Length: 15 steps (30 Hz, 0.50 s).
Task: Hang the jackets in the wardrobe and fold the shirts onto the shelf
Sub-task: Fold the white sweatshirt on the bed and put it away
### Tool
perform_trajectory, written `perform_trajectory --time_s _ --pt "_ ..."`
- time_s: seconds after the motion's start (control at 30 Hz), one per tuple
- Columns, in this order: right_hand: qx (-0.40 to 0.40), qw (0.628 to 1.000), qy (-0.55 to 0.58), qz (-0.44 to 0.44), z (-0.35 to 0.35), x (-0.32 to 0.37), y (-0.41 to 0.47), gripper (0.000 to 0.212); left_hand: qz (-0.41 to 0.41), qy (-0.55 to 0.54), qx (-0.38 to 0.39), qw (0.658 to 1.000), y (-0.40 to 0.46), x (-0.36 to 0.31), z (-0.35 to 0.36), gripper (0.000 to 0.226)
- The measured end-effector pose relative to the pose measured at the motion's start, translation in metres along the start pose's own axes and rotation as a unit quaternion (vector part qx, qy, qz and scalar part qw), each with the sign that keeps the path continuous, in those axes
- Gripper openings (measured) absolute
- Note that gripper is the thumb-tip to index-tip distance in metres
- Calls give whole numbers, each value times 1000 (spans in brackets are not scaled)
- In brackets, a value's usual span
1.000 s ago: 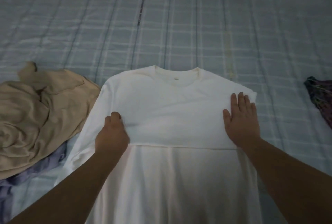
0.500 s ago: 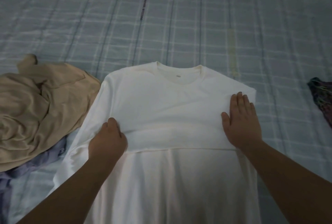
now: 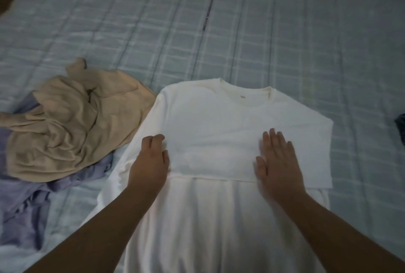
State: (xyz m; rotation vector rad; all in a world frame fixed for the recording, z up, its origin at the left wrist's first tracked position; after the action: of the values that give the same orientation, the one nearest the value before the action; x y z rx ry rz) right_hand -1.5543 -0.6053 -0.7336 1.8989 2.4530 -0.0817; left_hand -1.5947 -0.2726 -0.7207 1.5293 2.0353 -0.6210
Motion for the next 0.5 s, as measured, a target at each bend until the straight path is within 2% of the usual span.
perform_trajectory --time_s 0.17,0.33,0.5 --pt "-3 994 27 -105 -17 128 -9 63 0 -20 -18 1000 -38 26 -37 43" --pt "13 975 32 -217 -26 251 -20 64 -118 7 -38 992 -94 101 -84 45" --pt "26 957 8 -287 -23 329 -38 63 -205 51 -42 977 -164 187 -115 49"
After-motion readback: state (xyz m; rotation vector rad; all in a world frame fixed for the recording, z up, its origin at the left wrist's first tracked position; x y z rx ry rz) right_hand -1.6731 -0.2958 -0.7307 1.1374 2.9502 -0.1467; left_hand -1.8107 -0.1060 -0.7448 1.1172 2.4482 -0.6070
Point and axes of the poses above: each hand's wrist, its own y-axis towards the middle knuckle, its own z-axis out of the palm, x = y × z, the point moved 8 cm from there along y, towards the middle knuckle, and after that the axes turned 12 degrees about -y, right-handed, at the moved point
